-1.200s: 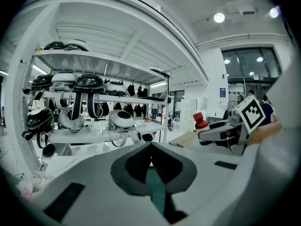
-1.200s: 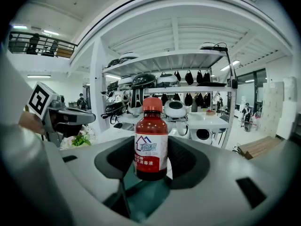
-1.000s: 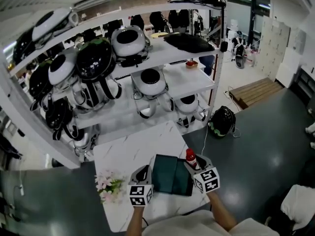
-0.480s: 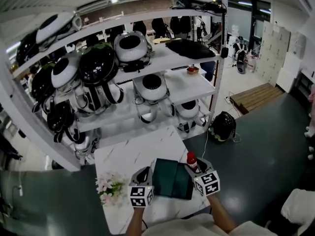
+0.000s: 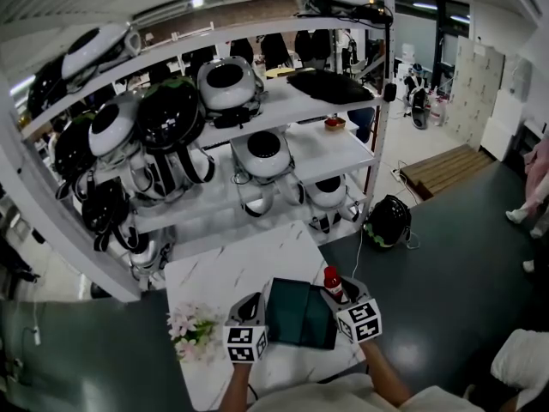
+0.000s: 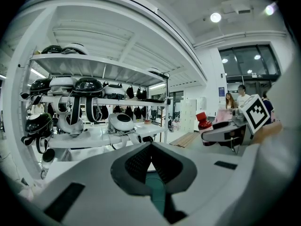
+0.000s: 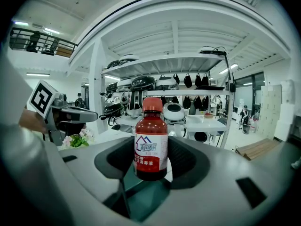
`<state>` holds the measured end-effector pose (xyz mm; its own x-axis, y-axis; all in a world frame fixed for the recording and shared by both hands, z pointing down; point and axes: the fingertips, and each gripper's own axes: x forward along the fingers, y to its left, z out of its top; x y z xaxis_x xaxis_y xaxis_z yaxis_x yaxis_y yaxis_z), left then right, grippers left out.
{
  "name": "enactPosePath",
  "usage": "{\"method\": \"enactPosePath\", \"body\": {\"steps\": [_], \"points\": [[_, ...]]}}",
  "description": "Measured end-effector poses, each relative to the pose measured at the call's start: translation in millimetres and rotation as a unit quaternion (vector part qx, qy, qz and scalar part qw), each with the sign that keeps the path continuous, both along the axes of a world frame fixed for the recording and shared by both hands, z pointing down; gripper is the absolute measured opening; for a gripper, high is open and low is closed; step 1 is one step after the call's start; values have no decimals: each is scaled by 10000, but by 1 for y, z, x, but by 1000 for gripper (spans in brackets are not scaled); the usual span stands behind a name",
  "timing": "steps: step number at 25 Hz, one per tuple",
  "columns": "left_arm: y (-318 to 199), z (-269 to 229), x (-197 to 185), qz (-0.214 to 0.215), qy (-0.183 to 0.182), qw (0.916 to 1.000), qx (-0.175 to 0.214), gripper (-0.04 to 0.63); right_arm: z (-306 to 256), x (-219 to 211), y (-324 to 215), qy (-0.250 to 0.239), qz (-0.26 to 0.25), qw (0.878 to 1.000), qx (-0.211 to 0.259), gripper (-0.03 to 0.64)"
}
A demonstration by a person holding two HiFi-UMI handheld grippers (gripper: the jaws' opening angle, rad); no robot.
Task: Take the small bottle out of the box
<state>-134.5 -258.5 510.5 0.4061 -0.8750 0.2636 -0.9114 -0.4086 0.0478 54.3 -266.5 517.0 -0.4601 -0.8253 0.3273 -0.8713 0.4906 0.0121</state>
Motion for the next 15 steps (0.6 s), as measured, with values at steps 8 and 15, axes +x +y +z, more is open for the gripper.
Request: {"method": "enactPosePath", "body": {"steps": [8, 15], "points": [[3, 2, 6, 46, 68, 10000, -43, 18, 0, 0, 2, 34, -5, 10000, 15, 235], [6, 4, 7, 112, -45, 9999, -35, 18, 1, -5, 5, 53, -52, 10000, 11, 233]]}}
